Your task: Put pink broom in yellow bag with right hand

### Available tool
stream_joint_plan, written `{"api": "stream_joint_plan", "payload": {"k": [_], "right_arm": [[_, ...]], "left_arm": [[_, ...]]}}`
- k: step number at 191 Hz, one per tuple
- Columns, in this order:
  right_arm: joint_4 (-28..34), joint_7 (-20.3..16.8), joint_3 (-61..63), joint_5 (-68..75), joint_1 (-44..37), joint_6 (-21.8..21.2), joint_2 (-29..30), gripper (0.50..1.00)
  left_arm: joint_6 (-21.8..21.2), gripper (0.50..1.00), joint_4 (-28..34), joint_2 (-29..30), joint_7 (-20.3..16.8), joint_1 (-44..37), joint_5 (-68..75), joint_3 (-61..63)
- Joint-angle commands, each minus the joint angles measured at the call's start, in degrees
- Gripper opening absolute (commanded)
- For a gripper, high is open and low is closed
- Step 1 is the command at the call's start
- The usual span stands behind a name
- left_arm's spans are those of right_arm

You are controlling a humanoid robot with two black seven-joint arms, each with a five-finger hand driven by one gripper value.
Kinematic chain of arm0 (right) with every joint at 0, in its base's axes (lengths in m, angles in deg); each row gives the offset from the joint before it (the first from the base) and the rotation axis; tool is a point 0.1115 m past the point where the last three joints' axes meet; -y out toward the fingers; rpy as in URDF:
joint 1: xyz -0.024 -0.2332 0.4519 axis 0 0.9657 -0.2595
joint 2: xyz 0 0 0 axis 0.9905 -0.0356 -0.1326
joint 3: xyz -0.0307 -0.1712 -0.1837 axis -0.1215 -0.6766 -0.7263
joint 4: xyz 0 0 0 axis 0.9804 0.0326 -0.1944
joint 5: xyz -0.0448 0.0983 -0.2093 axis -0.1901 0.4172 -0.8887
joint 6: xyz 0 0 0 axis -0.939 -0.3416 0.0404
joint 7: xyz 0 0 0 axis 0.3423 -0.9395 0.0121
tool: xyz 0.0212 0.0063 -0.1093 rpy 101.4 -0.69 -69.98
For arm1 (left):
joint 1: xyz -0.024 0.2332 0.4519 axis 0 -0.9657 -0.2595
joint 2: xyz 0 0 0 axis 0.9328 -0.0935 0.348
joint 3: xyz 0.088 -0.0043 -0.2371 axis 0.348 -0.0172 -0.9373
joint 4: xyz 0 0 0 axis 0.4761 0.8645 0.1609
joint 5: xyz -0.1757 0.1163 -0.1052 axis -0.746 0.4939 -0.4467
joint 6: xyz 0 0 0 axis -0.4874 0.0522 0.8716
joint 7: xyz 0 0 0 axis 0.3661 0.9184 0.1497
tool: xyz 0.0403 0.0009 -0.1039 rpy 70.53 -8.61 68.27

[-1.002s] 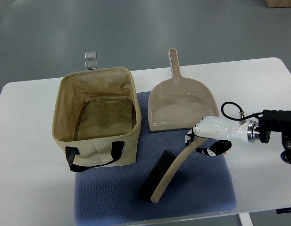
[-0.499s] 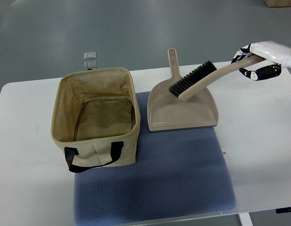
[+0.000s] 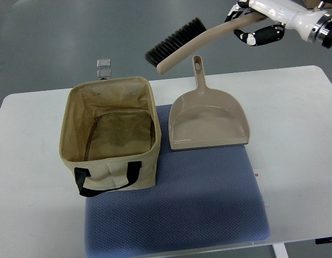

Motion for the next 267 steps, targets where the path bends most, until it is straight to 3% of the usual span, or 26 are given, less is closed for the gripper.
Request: {"api": "stream_joint_plan", "payload": {"k": [1,53,63,76,101,137,160,178,194,237,267], "right_arm": [[0.1,-0.9,-0.1,-4.1,-0.8,0.1,5.1,0.500],[0.7,-0.6,-0.2,-13.2,0.0,-0.4,14.5,0.502],[1.0,-0.3,-0.4,-13.3,0.6,-0.4,15.3,0.580],[1.4,0.1,-0.4,-13.0,1.7,-0.4,16.3,0.758],[1.6,1.2,0.1,-12.3,2.8,-0.4,16.7,0.907],[1.6,1.1,4.9,-7.3,5.2,-1.0,16.0,0.909],[1.3,-0.7,14.2,1.7,8.8,-8.7,15.9,0.907],[0.3,-6.9,26.3,8.4,13.1,-15.9,16.4,0.905],[-1.5,-12.7,37.0,12.5,18.0,-19.0,17.4,0.905],[-4.1,-19.1,51.7,21.4,24.8,-17.7,22.6,0.905],[-6.2,-19.7,54.0,30.1,26.4,-12.7,23.5,0.905]], "left_arm": [[0.0,1.000,0.0,0.0,0.1,0.0,0.0,0.0],[0.0,1.000,0.0,0.0,0.0,0.0,0.0,0.0],[0.0,1.000,0.0,0.0,0.0,0.0,0.0,0.0],[0.0,1.000,0.0,0.0,0.0,0.0,0.0,0.0],[0.0,1.000,0.0,0.0,0.0,0.0,0.0,0.0],[0.0,1.000,0.0,0.0,0.0,0.0,0.0,0.0],[0.0,1.000,0.0,0.0,0.0,0.0,0.0,0.0],[0.0,1.000,0.0,0.0,0.0,0.0,0.0,0.0],[0.0,1.000,0.0,0.0,0.0,0.0,0.0,0.0],[0.0,1.000,0.0,0.0,0.0,0.0,0.0,0.0],[0.0,1.000,0.0,0.0,0.0,0.0,0.0,0.0]]}}
